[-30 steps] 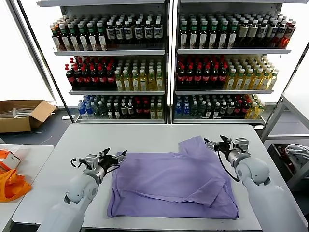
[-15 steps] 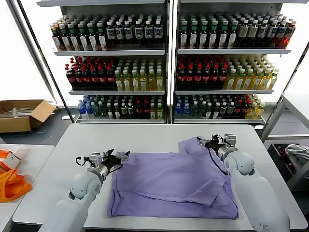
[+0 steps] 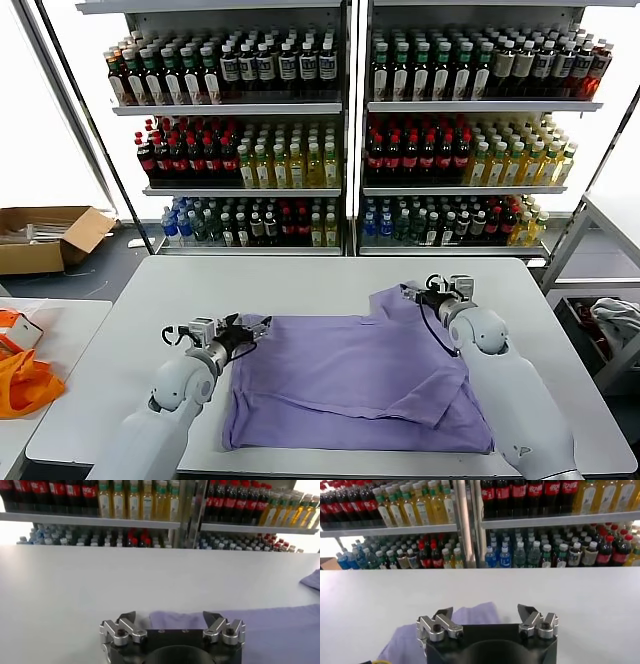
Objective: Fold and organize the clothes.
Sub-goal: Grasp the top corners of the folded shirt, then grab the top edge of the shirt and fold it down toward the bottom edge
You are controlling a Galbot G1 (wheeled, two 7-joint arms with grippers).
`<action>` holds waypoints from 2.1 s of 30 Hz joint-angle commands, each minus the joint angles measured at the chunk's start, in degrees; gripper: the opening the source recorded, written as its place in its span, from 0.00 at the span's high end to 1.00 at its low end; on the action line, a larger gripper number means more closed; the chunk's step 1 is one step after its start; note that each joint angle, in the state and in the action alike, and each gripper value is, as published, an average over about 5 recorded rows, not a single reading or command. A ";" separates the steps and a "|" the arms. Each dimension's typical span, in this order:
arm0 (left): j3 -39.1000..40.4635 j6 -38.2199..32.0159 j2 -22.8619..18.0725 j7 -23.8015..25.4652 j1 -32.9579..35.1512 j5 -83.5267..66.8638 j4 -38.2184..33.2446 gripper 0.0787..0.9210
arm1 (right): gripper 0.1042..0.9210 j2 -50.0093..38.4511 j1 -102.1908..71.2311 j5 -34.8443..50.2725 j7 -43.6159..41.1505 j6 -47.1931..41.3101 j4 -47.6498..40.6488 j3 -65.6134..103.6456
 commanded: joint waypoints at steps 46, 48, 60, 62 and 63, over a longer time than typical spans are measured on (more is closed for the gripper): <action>-0.79 -5.34 -1.07 0.48 4.61 -0.98 -6.69 0.99 | 1.00 -0.32 -8.40 1.76 5.37 0.70 15.90 4.57; -1.09 -5.67 -0.94 0.25 5.18 -1.05 -7.69 0.99 | 1.00 -0.31 -9.43 1.77 5.35 0.87 18.36 5.42; -2.97 -6.80 0.12 0.29 13.67 0.26 -17.91 0.99 | 1.00 -0.82 -21.79 1.93 6.68 1.44 33.79 9.88; -3.32 -7.26 -0.30 0.50 15.83 1.19 -19.22 0.99 | 1.00 -0.41 -24.97 1.42 7.03 1.81 36.27 10.92; -3.52 -7.43 -0.48 0.60 16.81 1.69 -19.81 0.99 | 1.00 -0.21 -26.56 1.13 7.23 2.05 37.47 11.44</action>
